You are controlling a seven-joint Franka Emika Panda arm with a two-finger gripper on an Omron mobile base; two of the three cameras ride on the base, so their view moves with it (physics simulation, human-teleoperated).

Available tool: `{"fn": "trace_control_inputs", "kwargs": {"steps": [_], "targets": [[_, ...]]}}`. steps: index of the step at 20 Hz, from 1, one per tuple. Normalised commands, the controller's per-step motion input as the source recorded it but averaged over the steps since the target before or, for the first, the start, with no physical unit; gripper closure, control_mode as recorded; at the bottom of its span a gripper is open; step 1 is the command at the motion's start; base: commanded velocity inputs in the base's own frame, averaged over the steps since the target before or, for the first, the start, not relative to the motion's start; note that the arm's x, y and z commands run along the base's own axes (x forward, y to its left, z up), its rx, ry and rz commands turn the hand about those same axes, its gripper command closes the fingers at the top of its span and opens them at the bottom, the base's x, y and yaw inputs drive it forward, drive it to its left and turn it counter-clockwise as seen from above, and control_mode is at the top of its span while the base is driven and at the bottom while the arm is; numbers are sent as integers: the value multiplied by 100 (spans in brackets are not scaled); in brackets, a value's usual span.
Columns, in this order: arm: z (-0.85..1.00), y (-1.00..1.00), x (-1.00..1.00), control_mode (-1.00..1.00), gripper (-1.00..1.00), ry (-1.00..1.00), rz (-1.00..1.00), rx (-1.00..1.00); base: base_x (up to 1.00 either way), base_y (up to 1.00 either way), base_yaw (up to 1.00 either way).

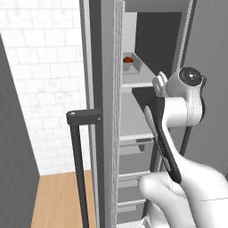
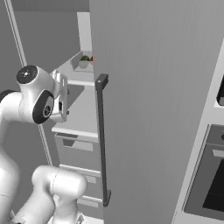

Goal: Take the meat container that has the shrimp and place it on the second highest rack of the freezer. Then take the vegetable container that has the cucumber and bell pepper and place it on the highest rack of the freezer.

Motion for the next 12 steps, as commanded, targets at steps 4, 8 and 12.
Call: {"fn": "trace_control_inputs", "kwargs": {"steps": [4,8,12], "targets": [[-68,0,-46,-100,-100,0,1,-5,0,0,0],[-51,1,-39,-100,-100,0,1,-2,0,0,0],[0,0,0,100,-100,0,0,0,-40,-41,0]]}}
